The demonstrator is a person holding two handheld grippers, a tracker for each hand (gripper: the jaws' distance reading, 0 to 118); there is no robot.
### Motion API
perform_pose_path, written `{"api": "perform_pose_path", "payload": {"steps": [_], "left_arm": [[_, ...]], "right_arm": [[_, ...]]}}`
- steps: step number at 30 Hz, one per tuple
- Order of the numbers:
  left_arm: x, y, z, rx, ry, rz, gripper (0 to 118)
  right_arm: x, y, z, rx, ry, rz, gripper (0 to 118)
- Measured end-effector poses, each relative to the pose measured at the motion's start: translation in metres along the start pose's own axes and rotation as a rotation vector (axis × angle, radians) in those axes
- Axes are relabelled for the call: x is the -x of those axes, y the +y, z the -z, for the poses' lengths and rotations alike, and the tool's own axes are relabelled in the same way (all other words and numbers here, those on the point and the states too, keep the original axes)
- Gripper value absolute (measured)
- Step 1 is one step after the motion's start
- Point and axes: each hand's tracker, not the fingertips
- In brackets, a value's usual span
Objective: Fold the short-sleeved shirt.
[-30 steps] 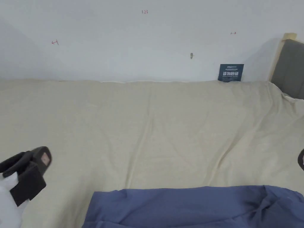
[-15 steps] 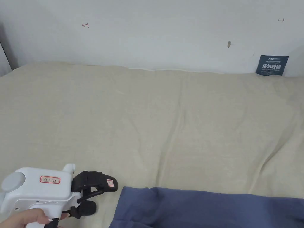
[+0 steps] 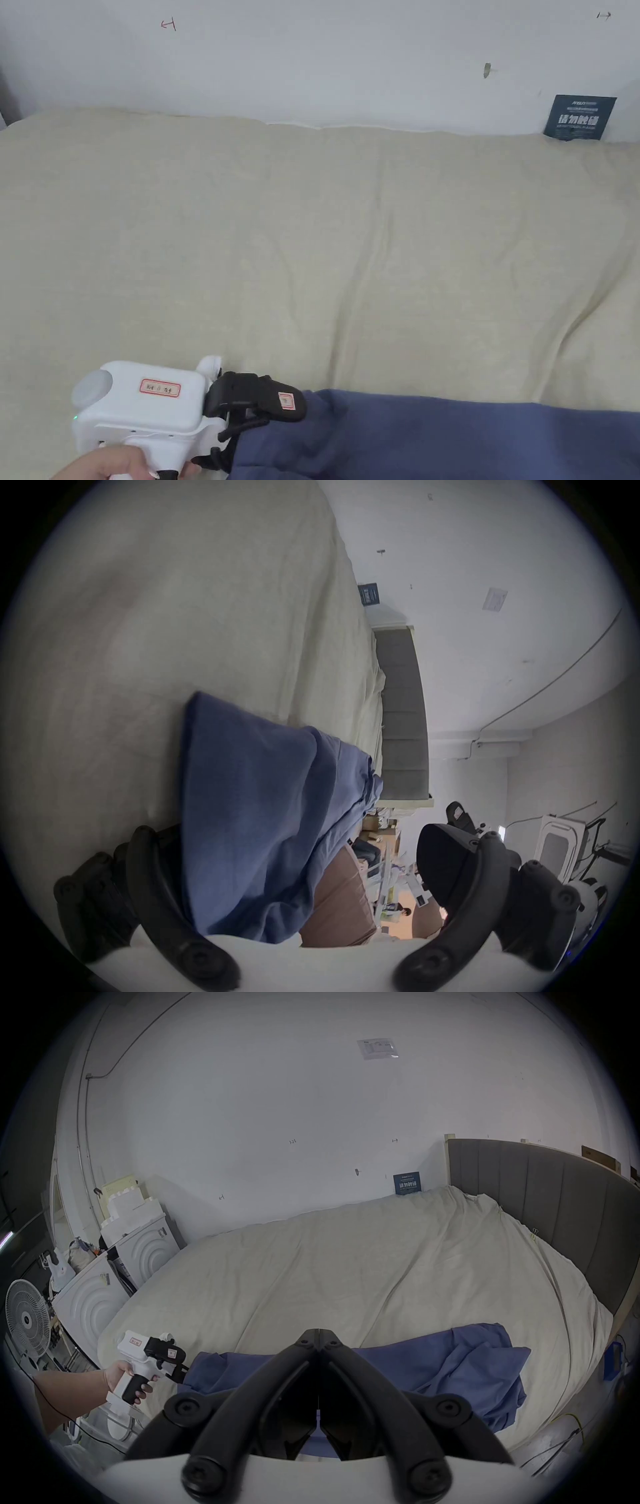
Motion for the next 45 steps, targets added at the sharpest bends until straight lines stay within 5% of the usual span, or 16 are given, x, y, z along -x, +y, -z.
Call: {"api": "perform_pose_path", "payload": {"steps": [5,6,7,8,10,16,21,23,28,33,37,38,41,45], "left_arm": [[-0.001,-0.001,-0.008,-0.063,0.108,-0.035,93],[-0.001,-0.002,-0.01,-0.098,0.188,-0.024,65],[0.0,-0.003,-0.009,-0.11,0.283,-0.018,15],[0.006,-0.003,-0.008,-0.112,0.373,-0.013,8],[0.004,-0.009,-0.01,-0.134,0.22,-0.105,8],[-0.099,-0.027,0.0,-0.124,0.864,0.472,8],[-0.124,-0.039,-0.02,-0.137,1.365,0.665,7],[-0.131,-0.042,-0.023,-0.134,1.453,0.699,8],[-0.172,-0.036,-0.005,-0.141,1.116,0.522,8],[-0.201,-0.029,0.091,-0.007,0.878,0.482,8],[-0.195,-0.024,0.158,0.115,0.801,0.422,10],[-0.193,-0.023,0.169,0.155,0.744,0.406,14],[-0.191,-0.029,0.175,0.217,0.541,0.309,82],[-0.2,-0.033,0.142,0.124,0.443,0.28,90]], "right_arm": [[-0.006,-0.005,0.002,0.032,-0.006,0.026,0],[-0.007,-0.007,0.003,0.041,-0.007,0.033,0],[-0.009,-0.008,0.004,0.048,-0.008,0.039,1],[-0.01,-0.009,0.005,0.055,-0.008,0.045,1],[-0.011,-0.009,0.004,0.068,-0.01,0.055,1],[-0.014,-0.009,0.0,0.074,0.0,0.055,1],[-0.017,-0.012,-0.006,0.056,0.031,0.059,1],[-0.018,-0.014,-0.008,0.05,0.042,0.062,1],[-0.022,-0.018,-0.013,0.034,0.065,0.062,1],[-0.033,-0.017,-0.026,0.004,0.056,0.063,1],[-0.046,-0.014,-0.039,-0.013,0.033,0.08,1],[-0.049,-0.014,-0.042,-0.021,0.02,0.083,1],[-0.059,-0.014,-0.048,-0.029,0.006,0.096,1],[-0.067,-0.017,-0.047,-0.025,-0.001,0.115,1]]}}
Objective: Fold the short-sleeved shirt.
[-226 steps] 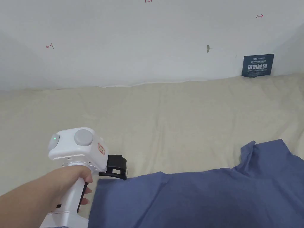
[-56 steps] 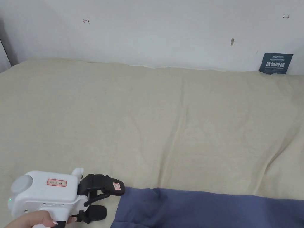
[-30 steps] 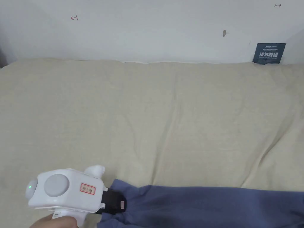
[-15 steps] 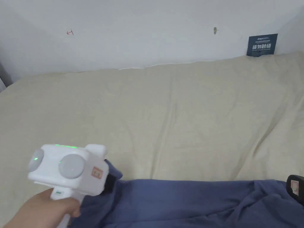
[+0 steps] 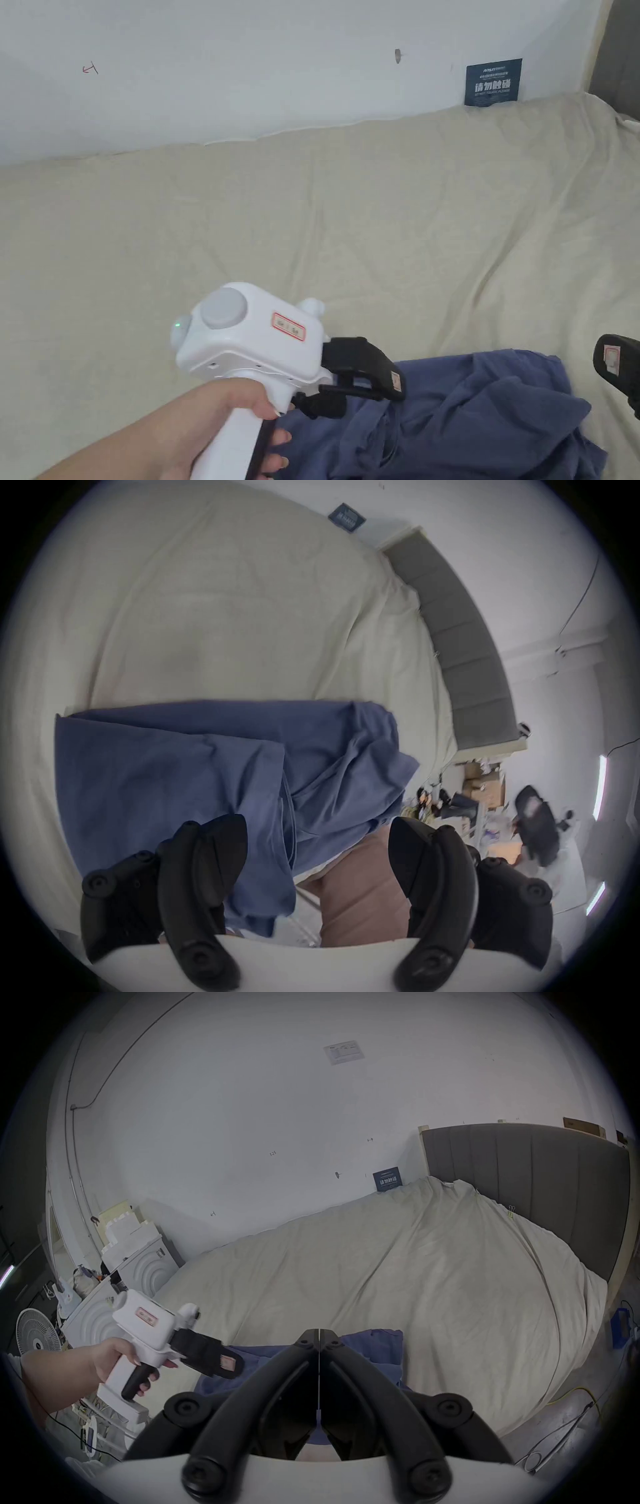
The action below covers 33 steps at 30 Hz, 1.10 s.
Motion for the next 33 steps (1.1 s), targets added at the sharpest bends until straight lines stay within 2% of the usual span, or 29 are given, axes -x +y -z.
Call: {"api": "perform_pose_path", "payload": {"steps": [3,4,7,8,9,10,12,15,19,22,26,28,32,33], "left_arm": [[0.01,-0.007,-0.034,-0.128,0.03,-0.014,90],[0.013,-0.011,-0.047,-0.17,0.083,-0.02,90],[0.017,-0.02,-0.066,-0.243,0.389,0.015,87],[0.016,-0.022,-0.063,-0.206,0.501,0.062,77],[0.016,-0.025,-0.058,-0.186,0.568,0.123,37],[0.016,-0.028,-0.051,-0.174,0.574,0.187,0],[0.015,-0.031,-0.03,-0.112,0.574,0.192,0],[0.011,-0.032,0.007,-0.039,0.475,0.159,0],[-0.008,-0.033,0.058,0.061,0.473,0.228,0],[-0.028,-0.033,0.083,0.081,0.524,0.252,0],[-0.052,-0.033,0.089,0.072,0.405,0.243,0],[-0.059,-0.033,0.086,0.062,0.296,0.234,0],[-0.057,-0.033,0.066,0.042,-0.223,0.113,0],[-0.058,-0.036,0.051,-0.011,-0.294,0.115,0]], "right_arm": [[-0.002,-0.004,0.005,0.015,0.012,0.015,1],[-0.002,-0.006,0.007,0.02,0.015,0.018,1],[-0.001,-0.011,0.011,0.033,0.03,0.027,1],[-0.001,-0.013,0.013,0.039,0.033,0.028,1],[-0.001,-0.014,0.014,0.044,0.036,0.029,2],[-0.001,-0.015,0.014,0.048,0.038,0.028,2],[-0.002,-0.017,0.015,0.054,0.042,0.028,2],[-0.003,-0.017,0.014,0.059,0.041,0.034,2],[-0.008,-0.016,0.011,0.061,0.033,0.043,2],[-0.011,-0.016,0.011,0.061,0.024,0.041,2],[-0.013,-0.014,0.011,0.062,0.008,0.045,2],[-0.014,-0.014,0.012,0.064,0.012,0.052,2],[-0.01,-0.011,0.01,0.061,0.02,0.049,2],[-0.008,-0.01,0.009,0.056,0.023,0.045,2]]}}
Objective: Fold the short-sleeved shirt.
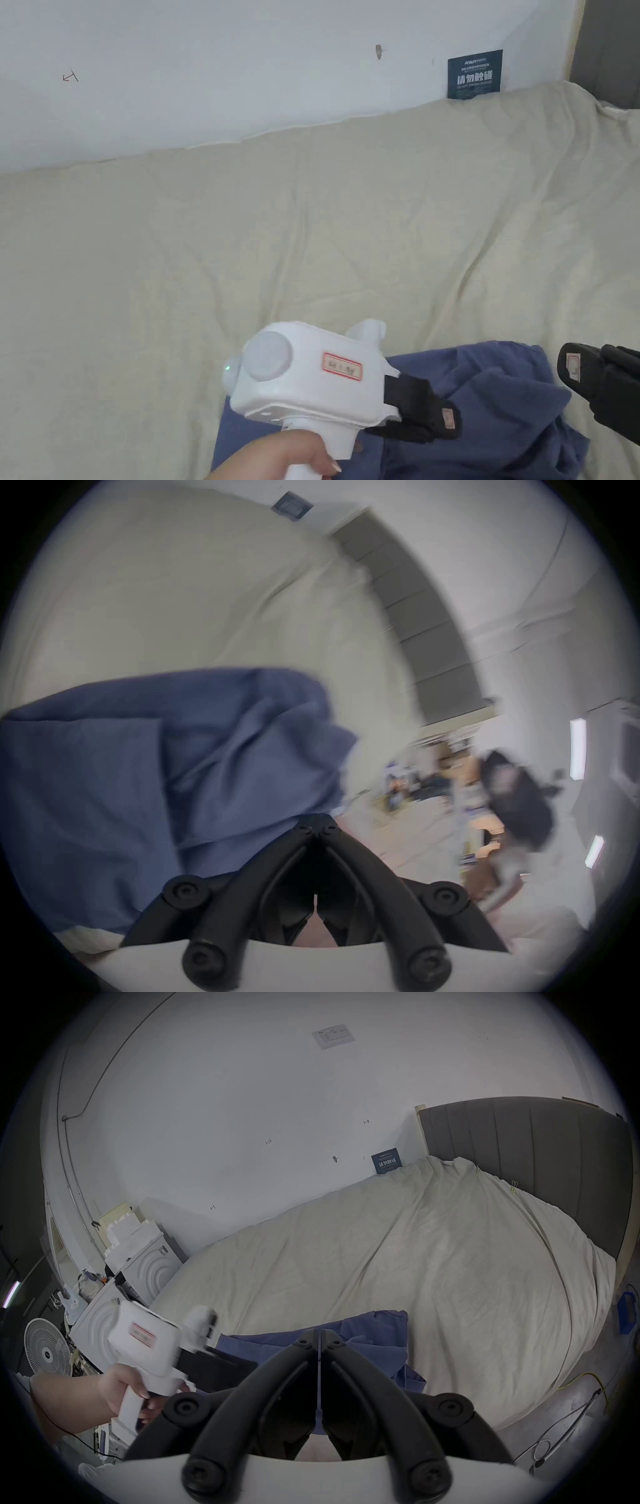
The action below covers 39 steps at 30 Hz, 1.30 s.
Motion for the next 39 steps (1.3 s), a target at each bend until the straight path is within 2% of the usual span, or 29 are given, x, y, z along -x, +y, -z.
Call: {"api": "perform_pose_path", "payload": {"steps": [3,7,9,12,14,15,16,17,19,20,21,26,29,32,35,37,38,39], "left_arm": [[-0.009,-0.002,-0.057,-0.167,0.028,0.065,0],[0.015,-0.008,-0.149,-0.33,0.125,0.026,0],[0.042,-0.015,-0.188,-0.368,0.216,-0.028,0],[0.082,-0.027,-0.213,-0.381,0.37,-0.1,0],[0.115,-0.03,-0.215,-0.3,0.409,-0.145,1],[0.132,-0.031,-0.214,-0.244,0.381,-0.179,12],[0.145,-0.034,-0.212,-0.21,0.336,-0.214,12],[0.157,-0.038,-0.209,-0.193,0.295,-0.228,20],[0.182,-0.037,-0.203,-0.131,0.185,-0.206,84],[0.187,-0.038,-0.197,-0.106,0.183,-0.195,108],[0.191,-0.041,-0.192,-0.102,0.161,-0.19,118],[0.225,-0.045,-0.161,-0.073,-0.003,-0.328,118],[0.23,-0.035,-0.15,-0.126,-0.14,-0.313,118],[0.234,-0.029,-0.137,-0.15,-0.192,-0.402,118],[0.23,-0.025,-0.137,-0.134,-0.167,-0.379,116],[0.22,-0.024,-0.139,-0.107,-0.086,-0.293,107],[0.212,-0.024,-0.139,-0.087,-0.021,-0.257,95],[0.209,-0.022,-0.139,-0.086,0.037,-0.245,61]], "right_arm": [[0.005,0.006,-0.004,-0.011,0.005,-0.018,2],[0.014,0.013,-0.004,-0.015,-0.002,-0.051,2],[0.018,0.014,-0.001,-0.014,-0.001,-0.055,2],[0.026,0.011,0.005,-0.007,0.009,-0.05,2],[0.034,0.009,0.011,0.01,0.014,-0.077,2],[0.038,0.007,0.014,0.021,0.011,-0.097,2],[0.041,0.007,0.016,0.027,0.009,-0.107,2],[0.041,0.006,0.02,0.037,0.008,-0.115,2],[0.046,0.005,0.024,0.057,0.021,-0.12,2],[0.049,0.005,0.026,0.062,0.022,-0.122,2],[0.053,0.005,0.028,0.066,0.022,-0.121,2],[0.055,0.008,0.039,0.09,0.036,-0.045,2],[0.054,0.008,0.043,0.093,0.019,-0.029,2],[0.054,0.007,0.045,0.101,0.002,-0.035,2],[0.054,0.007,0.045,0.109,0.001,-0.042,2],[0.054,0.005,0.046,0.114,0.001,-0.05,2],[0.054,0.004,0.047,0.118,0.0,-0.055,2],[0.054,0.002,0.048,0.122,0.001,-0.057,2]]}}
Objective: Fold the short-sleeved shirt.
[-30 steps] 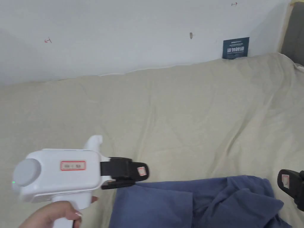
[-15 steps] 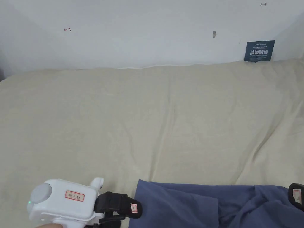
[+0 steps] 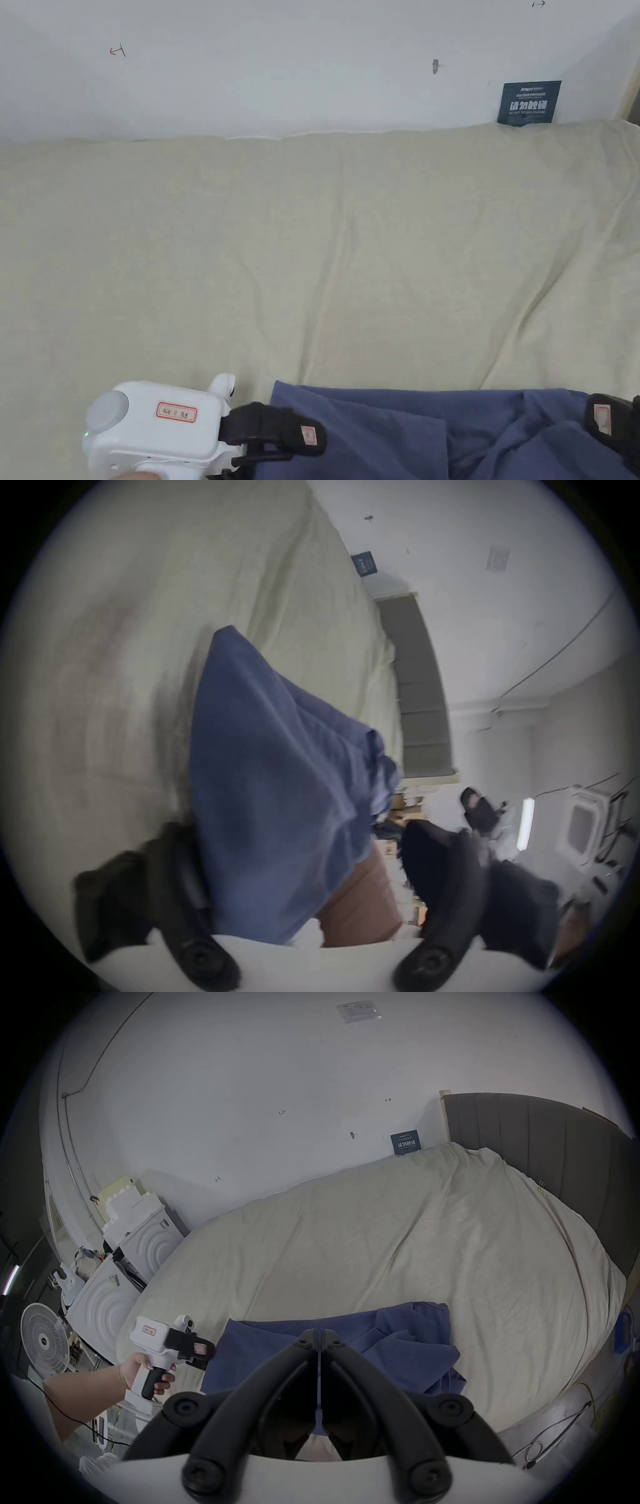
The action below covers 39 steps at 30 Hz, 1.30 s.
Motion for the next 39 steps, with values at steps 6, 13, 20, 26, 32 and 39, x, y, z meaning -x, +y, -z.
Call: {"api": "perform_pose_path", "payload": {"steps": [6,13,20,26,32,39], "left_arm": [[-0.015,-0.007,-0.008,-0.04,0.152,0.005,13],[-0.082,-0.011,-0.049,-0.102,0.655,0.202,13],[-0.155,-0.025,-0.035,-0.075,1.122,0.459,13],[-0.212,-0.023,0.062,0.072,0.795,0.43,13],[-0.232,-0.022,0.174,0.207,0.548,0.292,17],[-0.232,-0.019,0.178,0.213,0.156,0.076,94]], "right_arm": [[0.0,-0.004,0.001,0.019,0.023,0.02,2],[-0.006,-0.002,-0.01,-0.006,0.045,0.014,2],[-0.022,-0.003,-0.018,-0.034,0.071,0.058,2],[-0.038,-0.007,-0.033,-0.055,0.079,0.104,2],[-0.062,-0.01,-0.057,-0.096,0.047,0.133,2],[-0.09,-0.015,-0.067,-0.121,0.014,0.191,2]]}}
